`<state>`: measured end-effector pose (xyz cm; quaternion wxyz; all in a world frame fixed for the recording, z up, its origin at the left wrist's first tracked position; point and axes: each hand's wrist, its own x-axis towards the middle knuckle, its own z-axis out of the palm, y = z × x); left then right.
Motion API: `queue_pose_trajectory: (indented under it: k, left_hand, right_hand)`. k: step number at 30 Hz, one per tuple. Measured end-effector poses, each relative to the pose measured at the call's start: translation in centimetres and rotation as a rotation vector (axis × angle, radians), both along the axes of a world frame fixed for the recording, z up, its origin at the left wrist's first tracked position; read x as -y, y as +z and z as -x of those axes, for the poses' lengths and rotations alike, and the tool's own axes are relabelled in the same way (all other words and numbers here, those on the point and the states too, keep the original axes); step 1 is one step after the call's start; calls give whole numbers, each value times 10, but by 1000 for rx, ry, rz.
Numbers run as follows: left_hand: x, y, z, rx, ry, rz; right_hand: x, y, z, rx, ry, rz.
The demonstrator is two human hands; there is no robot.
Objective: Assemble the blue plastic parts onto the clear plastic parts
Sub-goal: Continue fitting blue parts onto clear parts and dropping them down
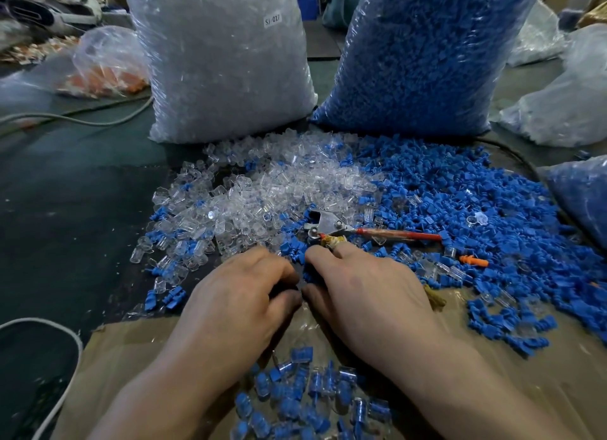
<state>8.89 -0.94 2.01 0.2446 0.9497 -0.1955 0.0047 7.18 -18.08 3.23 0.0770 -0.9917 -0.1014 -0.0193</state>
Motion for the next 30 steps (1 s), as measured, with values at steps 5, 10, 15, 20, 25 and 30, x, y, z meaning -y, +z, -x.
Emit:
queue_pose_trajectory:
  k: [5,10,15,20,25,30]
  left_hand:
    - [-3,-5,3,-56,144,243]
    - [-1,-4,6,-151,242,583]
    - [-2,-1,5,-248,261,615]
    - [-5,-7,1,-427,235,702]
    - [-3,-5,6,-530,247,914]
    - [3,5,14,-512,248,953]
  right_hand:
    - [2,-3,-3,-3,11,2]
    - [4,-1,0,28,23,-89]
    - [10,4,4,48,-19,-421]
    - [12,1,9,-30,-128,-769]
    - [13,4,10,-184,-176,-1074]
    - [12,14,16,-303,-134,-1301]
